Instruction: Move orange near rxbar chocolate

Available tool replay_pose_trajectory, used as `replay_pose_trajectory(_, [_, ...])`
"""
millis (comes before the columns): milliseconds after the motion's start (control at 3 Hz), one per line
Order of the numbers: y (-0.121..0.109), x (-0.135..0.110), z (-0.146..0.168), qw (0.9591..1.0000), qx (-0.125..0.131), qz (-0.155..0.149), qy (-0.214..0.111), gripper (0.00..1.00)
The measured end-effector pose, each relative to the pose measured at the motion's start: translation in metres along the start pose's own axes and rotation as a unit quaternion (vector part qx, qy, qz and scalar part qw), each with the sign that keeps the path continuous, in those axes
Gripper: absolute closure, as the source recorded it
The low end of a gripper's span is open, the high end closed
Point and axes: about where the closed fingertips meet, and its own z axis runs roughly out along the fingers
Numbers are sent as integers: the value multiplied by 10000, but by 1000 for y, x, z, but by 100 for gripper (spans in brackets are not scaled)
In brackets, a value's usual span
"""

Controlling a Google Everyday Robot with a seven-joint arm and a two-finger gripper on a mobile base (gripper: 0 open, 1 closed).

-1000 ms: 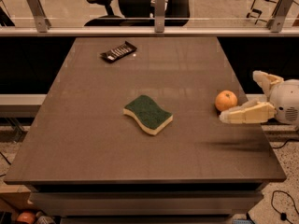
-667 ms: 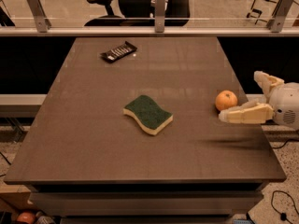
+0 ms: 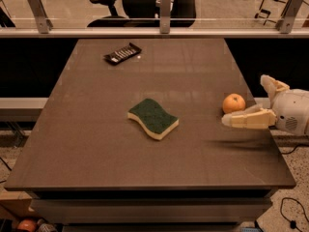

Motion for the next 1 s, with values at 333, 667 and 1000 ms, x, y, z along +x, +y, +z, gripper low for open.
replay_pose_trajectory(333, [0, 7, 10, 9999, -22, -40, 160, 0])
replay_pose_trajectory(667, [1, 15, 21, 9995, -113, -21, 297, 0])
replay_pose_trajectory(1000, [4, 20, 30, 9992, -208, -3, 340, 18])
